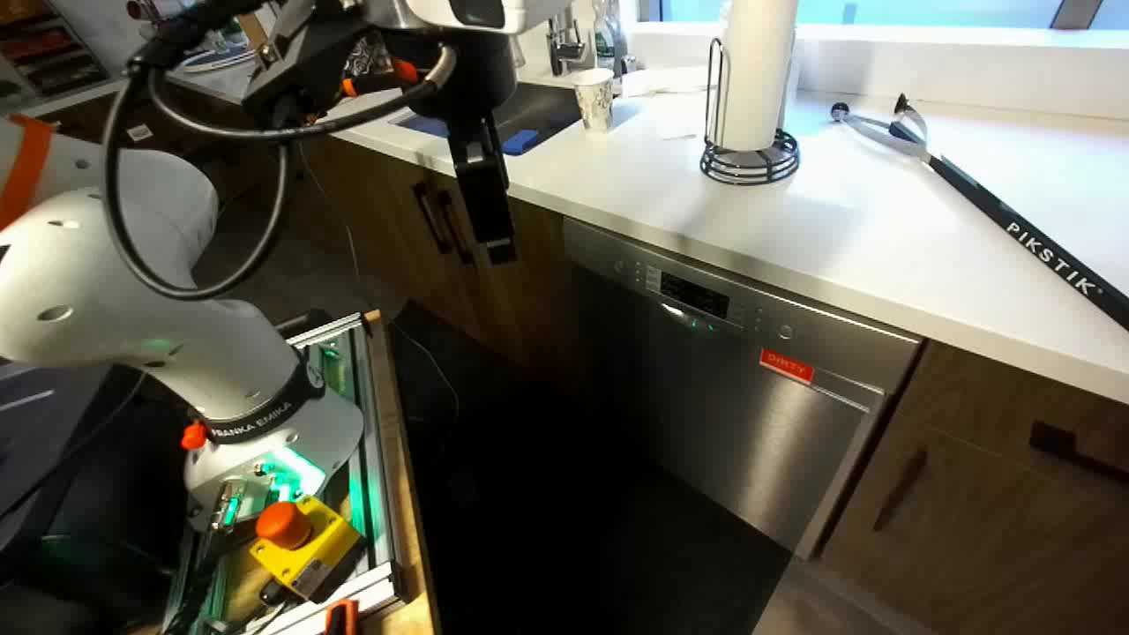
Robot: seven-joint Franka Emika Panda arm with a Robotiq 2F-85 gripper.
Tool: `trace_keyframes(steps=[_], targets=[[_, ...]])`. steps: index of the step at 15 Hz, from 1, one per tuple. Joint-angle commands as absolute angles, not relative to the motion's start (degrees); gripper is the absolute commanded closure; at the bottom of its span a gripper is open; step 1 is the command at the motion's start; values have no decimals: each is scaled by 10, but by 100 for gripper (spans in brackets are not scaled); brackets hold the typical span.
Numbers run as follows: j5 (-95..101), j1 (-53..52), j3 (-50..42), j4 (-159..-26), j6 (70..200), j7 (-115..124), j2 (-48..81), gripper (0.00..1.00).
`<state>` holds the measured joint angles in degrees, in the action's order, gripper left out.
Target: Press one of the buttons on the left side of the dish washing machine
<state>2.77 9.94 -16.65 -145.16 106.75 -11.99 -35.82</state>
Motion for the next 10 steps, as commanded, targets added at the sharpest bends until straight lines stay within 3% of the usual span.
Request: trace_keyframes(steps=[1,6,10], targets=[[24,106,-161,-1451,1067,-123,-357,0],[24,106,-161,-1451,1067,-123,-357,0],[-44,53,-169,-1481,1131,-167,-268,0]])
